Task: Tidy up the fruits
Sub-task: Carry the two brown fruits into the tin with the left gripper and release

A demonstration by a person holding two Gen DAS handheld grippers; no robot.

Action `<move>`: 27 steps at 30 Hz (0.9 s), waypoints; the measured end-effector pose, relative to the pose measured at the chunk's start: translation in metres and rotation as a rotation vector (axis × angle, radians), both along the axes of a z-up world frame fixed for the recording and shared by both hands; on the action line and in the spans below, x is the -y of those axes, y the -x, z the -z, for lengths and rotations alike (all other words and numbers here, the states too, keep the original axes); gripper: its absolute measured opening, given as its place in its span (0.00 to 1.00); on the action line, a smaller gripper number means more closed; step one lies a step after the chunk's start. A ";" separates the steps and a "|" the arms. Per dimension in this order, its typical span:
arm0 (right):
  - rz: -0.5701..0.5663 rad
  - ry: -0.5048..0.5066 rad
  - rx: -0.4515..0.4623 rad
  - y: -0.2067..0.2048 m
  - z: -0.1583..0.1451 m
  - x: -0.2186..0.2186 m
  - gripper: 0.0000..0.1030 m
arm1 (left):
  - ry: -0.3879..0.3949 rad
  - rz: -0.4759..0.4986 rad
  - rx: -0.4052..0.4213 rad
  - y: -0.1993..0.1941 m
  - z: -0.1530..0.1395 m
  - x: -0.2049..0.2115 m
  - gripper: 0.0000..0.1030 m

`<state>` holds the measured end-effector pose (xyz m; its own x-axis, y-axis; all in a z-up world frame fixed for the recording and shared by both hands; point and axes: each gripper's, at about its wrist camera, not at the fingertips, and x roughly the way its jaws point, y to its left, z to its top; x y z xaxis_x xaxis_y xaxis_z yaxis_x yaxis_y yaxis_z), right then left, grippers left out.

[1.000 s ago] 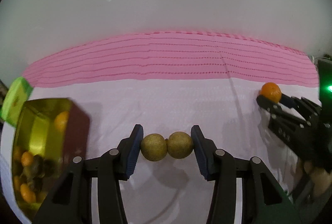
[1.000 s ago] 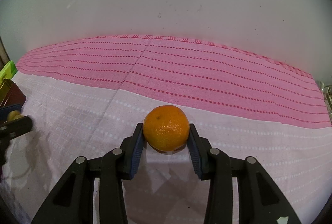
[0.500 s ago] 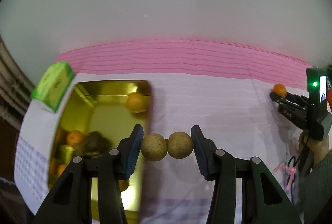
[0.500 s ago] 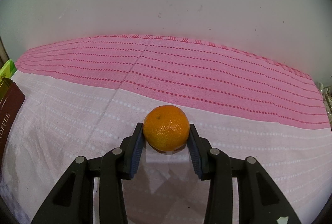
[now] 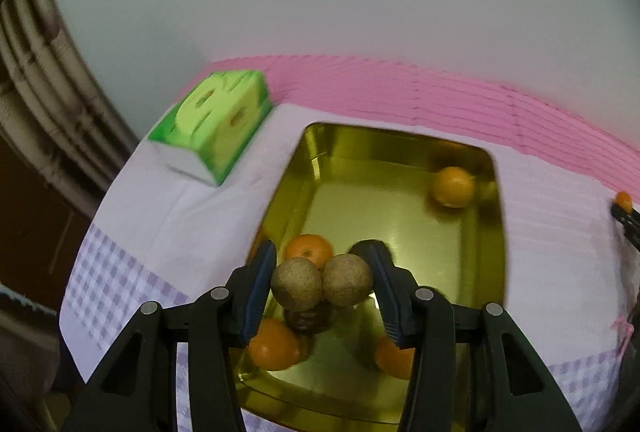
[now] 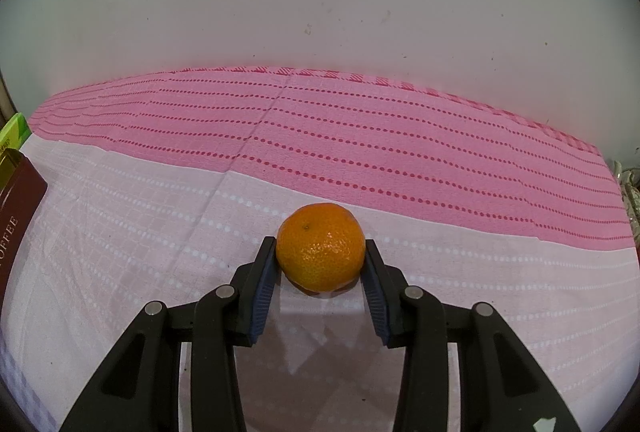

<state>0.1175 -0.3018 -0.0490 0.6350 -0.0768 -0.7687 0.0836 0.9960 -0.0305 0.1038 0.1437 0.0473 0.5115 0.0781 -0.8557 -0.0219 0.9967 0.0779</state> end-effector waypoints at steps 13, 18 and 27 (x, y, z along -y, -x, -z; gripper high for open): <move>0.002 -0.007 0.000 0.000 0.000 0.001 0.37 | 0.064 0.060 -0.062 0.018 0.020 -0.002 0.47; 0.003 -0.008 0.000 0.000 0.000 0.001 0.38 | 0.049 0.076 -0.091 0.028 0.031 0.004 0.47; 0.004 -0.009 0.000 0.000 0.000 0.001 0.38 | 0.054 0.057 -0.132 0.027 0.049 0.000 0.47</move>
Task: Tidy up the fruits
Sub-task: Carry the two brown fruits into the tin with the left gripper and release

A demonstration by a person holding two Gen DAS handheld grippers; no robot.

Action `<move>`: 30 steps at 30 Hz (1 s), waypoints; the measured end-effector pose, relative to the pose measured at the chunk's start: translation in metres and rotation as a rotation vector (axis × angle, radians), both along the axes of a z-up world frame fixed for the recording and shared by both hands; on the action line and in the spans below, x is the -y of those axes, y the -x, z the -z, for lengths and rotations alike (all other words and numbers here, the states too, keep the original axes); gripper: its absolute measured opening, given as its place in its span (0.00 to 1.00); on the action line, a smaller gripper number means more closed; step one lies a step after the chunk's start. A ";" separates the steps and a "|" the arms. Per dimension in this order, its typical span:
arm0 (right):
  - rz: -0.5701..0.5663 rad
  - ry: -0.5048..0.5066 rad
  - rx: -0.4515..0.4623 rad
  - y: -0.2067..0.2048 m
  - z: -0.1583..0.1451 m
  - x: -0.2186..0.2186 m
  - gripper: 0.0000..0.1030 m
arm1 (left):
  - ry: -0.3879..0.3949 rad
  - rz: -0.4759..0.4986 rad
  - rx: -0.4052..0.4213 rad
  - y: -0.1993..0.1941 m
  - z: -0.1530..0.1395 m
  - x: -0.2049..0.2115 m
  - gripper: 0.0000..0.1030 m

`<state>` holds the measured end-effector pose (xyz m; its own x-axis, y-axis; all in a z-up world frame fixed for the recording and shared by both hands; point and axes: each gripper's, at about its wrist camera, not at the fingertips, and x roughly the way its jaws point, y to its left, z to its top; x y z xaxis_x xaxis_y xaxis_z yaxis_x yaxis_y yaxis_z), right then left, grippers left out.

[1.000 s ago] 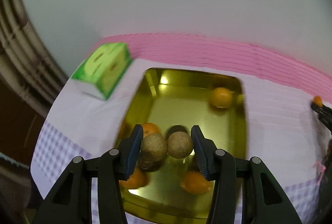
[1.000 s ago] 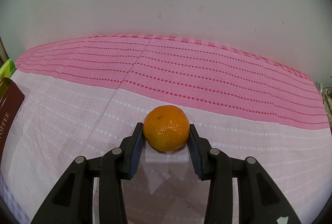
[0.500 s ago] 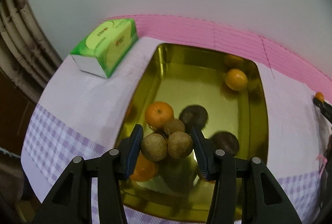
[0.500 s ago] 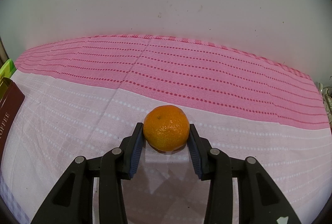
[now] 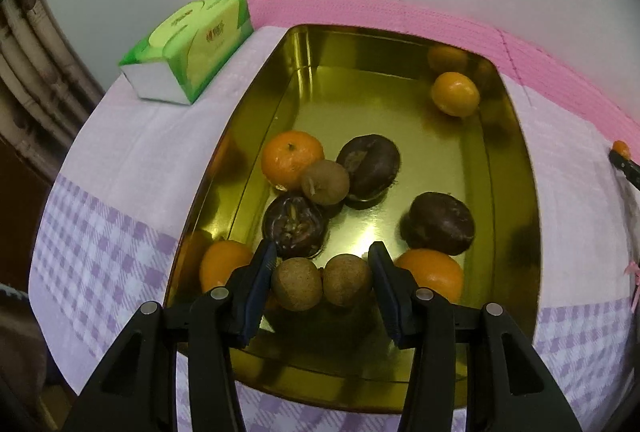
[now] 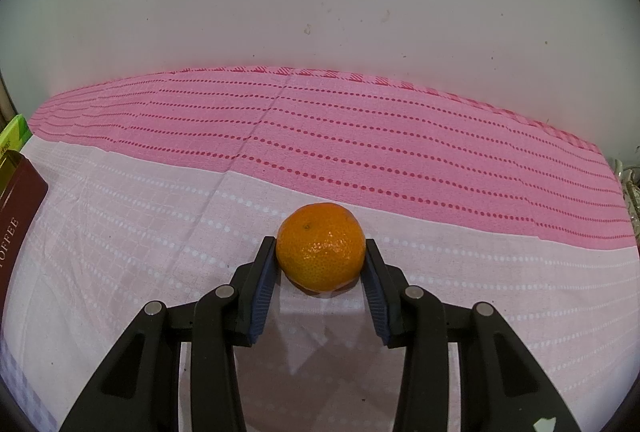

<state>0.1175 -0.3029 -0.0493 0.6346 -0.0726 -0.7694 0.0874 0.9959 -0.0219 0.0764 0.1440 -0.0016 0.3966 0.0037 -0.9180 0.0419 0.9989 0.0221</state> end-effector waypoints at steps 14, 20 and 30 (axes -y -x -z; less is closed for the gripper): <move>0.001 -0.003 0.000 0.000 0.000 0.000 0.38 | -0.044 -0.001 0.014 -0.005 0.001 0.001 0.47; 0.008 -0.003 -0.002 0.000 0.000 0.002 0.41 | -0.049 -0.005 0.009 -0.006 0.001 0.000 0.48; 0.001 0.000 -0.003 -0.001 -0.001 0.003 0.41 | -0.075 -0.001 0.053 -0.002 -0.011 -0.002 0.62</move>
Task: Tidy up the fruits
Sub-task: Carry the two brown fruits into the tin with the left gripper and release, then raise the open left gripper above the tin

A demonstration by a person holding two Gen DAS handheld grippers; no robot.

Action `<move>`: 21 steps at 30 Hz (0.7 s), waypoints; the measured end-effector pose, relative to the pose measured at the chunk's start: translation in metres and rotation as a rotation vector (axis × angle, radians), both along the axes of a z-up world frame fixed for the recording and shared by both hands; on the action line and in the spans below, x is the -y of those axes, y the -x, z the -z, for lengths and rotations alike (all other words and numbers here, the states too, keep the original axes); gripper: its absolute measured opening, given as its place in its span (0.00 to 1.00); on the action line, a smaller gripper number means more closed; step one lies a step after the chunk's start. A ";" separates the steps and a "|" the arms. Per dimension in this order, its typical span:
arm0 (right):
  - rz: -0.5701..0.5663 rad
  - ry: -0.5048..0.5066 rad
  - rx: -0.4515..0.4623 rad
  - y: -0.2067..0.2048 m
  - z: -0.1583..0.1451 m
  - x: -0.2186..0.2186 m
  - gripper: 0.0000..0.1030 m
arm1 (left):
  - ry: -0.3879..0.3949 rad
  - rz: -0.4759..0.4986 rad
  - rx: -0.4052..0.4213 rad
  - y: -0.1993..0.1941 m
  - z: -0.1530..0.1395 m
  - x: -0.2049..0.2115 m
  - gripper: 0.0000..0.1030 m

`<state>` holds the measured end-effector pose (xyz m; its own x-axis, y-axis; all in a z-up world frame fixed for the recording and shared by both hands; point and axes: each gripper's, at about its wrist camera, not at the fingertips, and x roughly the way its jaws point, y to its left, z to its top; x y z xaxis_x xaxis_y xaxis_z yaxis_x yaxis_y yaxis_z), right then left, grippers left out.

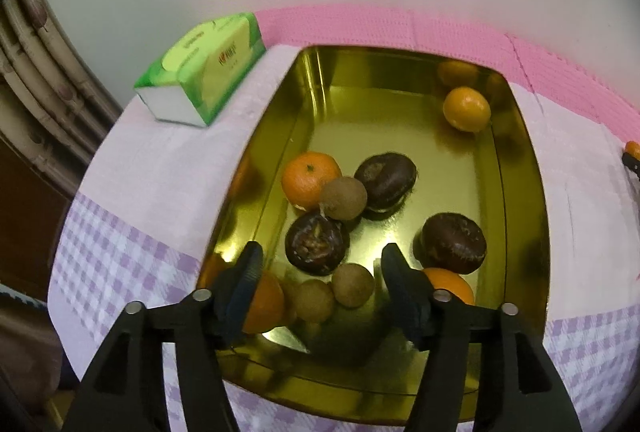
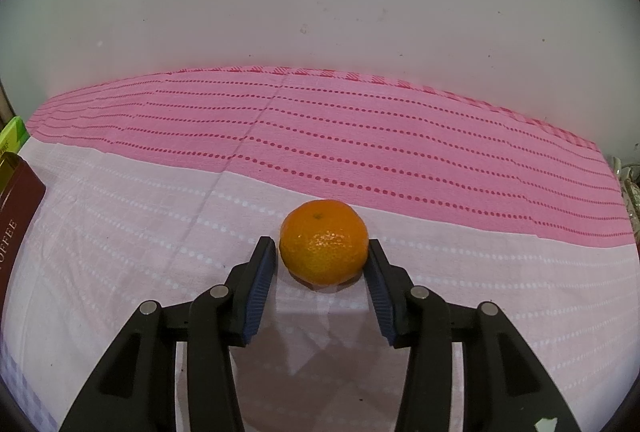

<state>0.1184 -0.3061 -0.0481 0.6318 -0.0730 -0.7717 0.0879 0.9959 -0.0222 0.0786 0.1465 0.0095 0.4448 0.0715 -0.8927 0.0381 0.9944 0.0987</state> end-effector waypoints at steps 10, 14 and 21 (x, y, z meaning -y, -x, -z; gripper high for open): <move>-0.002 -0.008 0.000 -0.001 0.000 0.001 0.42 | -0.009 -0.010 0.054 0.008 -0.012 -0.010 0.64; 0.004 -0.010 0.000 0.000 0.001 0.002 0.44 | -0.001 -0.030 0.051 0.008 -0.012 -0.014 0.65; 0.005 -0.012 0.000 0.000 0.001 0.002 0.44 | -0.013 -0.038 0.061 0.010 -0.016 -0.016 0.65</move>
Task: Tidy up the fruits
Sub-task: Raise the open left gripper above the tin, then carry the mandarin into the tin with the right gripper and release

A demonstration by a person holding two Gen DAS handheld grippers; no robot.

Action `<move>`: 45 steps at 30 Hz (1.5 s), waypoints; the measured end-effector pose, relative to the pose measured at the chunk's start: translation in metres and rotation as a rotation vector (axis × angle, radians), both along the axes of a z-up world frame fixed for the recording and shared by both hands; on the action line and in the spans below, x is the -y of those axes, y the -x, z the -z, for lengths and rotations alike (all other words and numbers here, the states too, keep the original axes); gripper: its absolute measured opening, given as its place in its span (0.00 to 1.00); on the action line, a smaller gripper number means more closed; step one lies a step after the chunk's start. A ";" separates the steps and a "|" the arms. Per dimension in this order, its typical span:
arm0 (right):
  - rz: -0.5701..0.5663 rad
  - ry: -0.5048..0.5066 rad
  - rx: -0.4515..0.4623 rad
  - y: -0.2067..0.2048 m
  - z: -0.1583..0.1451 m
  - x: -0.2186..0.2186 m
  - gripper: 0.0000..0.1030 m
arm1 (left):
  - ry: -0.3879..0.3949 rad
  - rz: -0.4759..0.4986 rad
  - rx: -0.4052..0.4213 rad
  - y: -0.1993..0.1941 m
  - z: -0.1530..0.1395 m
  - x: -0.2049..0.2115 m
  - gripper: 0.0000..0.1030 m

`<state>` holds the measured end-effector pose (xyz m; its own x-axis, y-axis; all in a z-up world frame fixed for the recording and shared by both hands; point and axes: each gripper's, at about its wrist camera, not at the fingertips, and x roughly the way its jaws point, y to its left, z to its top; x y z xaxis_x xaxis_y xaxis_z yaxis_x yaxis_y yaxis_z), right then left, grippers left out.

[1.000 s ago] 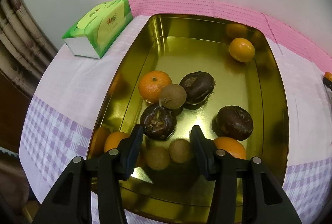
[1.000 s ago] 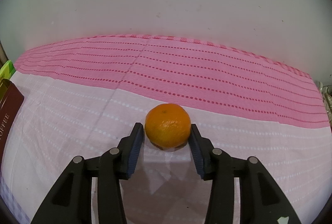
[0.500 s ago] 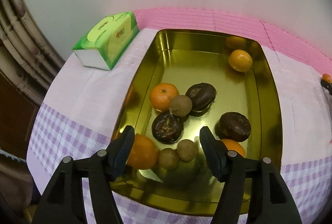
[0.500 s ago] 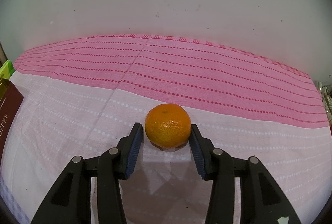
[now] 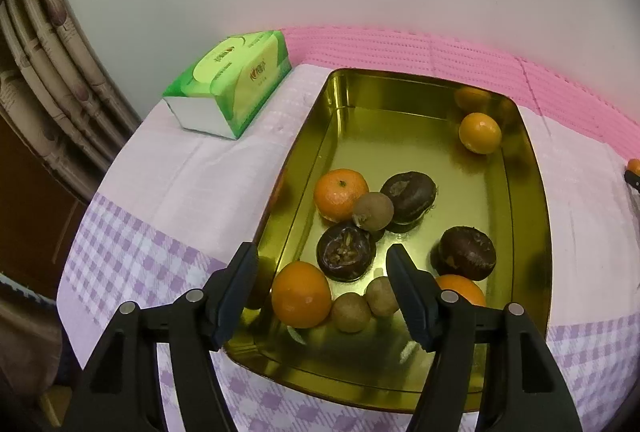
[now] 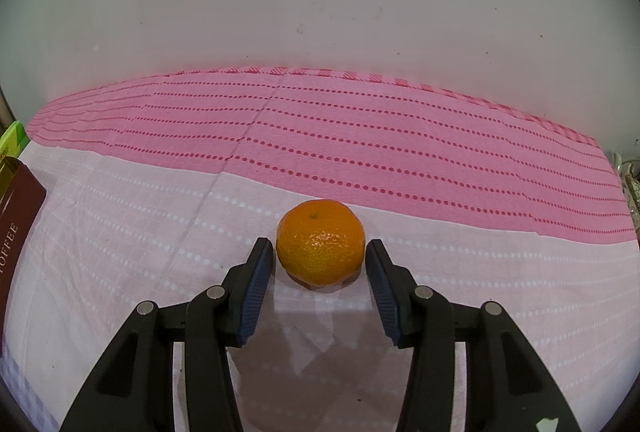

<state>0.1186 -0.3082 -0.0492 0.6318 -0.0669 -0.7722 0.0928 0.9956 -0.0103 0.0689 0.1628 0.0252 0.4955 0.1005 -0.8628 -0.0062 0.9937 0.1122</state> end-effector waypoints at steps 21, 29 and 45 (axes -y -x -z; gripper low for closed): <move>0.056 -0.027 -0.032 0.000 -0.002 -0.001 0.35 | -0.068 0.005 0.032 0.005 -0.005 -0.004 0.67; 0.051 0.002 -0.028 0.018 -0.017 -0.014 0.35 | -0.058 0.019 0.049 0.009 -0.007 -0.007 0.71; -0.271 -0.070 0.018 0.034 -0.067 -0.168 0.35 | -0.023 -0.065 0.038 0.012 -0.006 -0.028 0.75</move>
<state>0.0841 -0.1406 0.0180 0.6331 0.1597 -0.7574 -0.1776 0.9823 0.0586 0.0571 0.1906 0.0314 0.5197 0.1529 -0.8406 -0.0750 0.9882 0.1334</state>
